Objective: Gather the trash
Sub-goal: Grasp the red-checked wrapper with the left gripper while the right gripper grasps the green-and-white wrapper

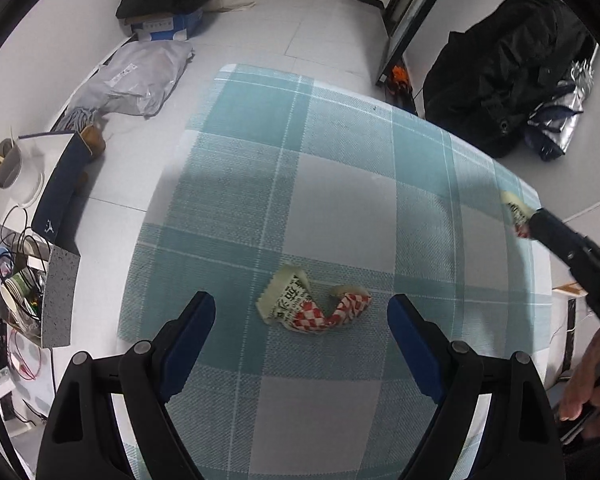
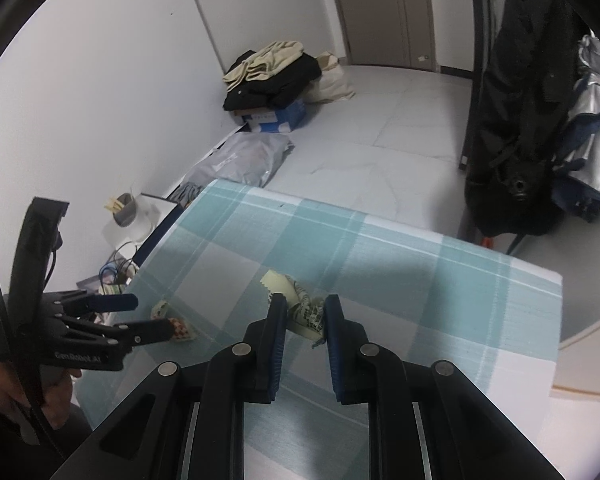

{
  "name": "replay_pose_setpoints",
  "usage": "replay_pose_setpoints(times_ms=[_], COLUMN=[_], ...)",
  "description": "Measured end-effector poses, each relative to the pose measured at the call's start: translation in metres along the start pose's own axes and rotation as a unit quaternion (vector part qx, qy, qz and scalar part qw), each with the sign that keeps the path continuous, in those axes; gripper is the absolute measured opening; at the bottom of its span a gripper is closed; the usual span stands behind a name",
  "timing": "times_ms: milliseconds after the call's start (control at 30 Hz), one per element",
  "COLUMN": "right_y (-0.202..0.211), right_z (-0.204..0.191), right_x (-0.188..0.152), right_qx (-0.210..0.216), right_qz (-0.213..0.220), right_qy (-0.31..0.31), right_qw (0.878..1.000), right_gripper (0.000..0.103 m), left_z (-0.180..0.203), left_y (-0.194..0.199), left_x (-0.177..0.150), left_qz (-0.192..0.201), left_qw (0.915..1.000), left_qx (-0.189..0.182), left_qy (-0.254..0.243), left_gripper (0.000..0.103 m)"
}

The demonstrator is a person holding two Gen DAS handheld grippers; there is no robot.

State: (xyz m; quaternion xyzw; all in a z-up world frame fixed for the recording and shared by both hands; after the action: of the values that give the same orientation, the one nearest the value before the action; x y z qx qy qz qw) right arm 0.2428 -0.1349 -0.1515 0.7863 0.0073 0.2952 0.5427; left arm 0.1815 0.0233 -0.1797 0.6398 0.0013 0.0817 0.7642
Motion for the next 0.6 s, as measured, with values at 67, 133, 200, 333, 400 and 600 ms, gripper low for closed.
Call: replay_pose_setpoints(times_ms=[67,133,200,333,400,600], right_y=[0.003,0.005,0.007,0.012,0.013,0.017], right_z=[0.003,0.005,0.006,0.009,0.01,0.012], right_x=[0.0,0.0,0.0,0.001,0.0,-0.002], right_qx=[-0.005,-0.008,-0.01,-0.013,-0.013,-0.015], right_qz=[0.002,0.002,0.005,0.009,0.009,0.01], right_qy=[0.0,-0.001,-0.003,-0.003,-0.003,-0.005], right_qw=[1.0,1.0,1.0,1.0,1.0,1.0], right_gripper=[0.018,0.018,0.018,0.018,0.018,0.018], left_z=[0.002,0.002,0.004,0.006,0.005,0.013], left_y=[-0.003,-0.005,-0.008,-0.009,-0.009,-0.007], left_x=[0.0,0.0,-0.001,-0.002,-0.002,-0.003], left_qz=[-0.001,0.0,0.0,0.008,0.011,0.016], left_qw=[1.0,0.9998,0.9995,0.9982,0.9973,0.9956], left_qx=[0.006,0.018,0.029,0.05,0.064,0.073], left_qy=[-0.005,-0.009,-0.016,-0.031,-0.035,-0.056], left_gripper=[0.086,0.085,0.084,0.077,0.07,0.042])
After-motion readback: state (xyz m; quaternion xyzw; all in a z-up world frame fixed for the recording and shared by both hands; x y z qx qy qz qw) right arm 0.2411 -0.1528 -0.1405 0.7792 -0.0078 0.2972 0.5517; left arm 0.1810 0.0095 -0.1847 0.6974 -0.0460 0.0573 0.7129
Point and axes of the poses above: each gripper's, at about its wrist camera, not at the fingertips, and y roughly against the way its jaws point, z to its right, x to its top, the point moved 7 cm from there along -y, roughly the way its jaws point, and after that the axes turned 12 degrees about -z, right-handed, at the moved point
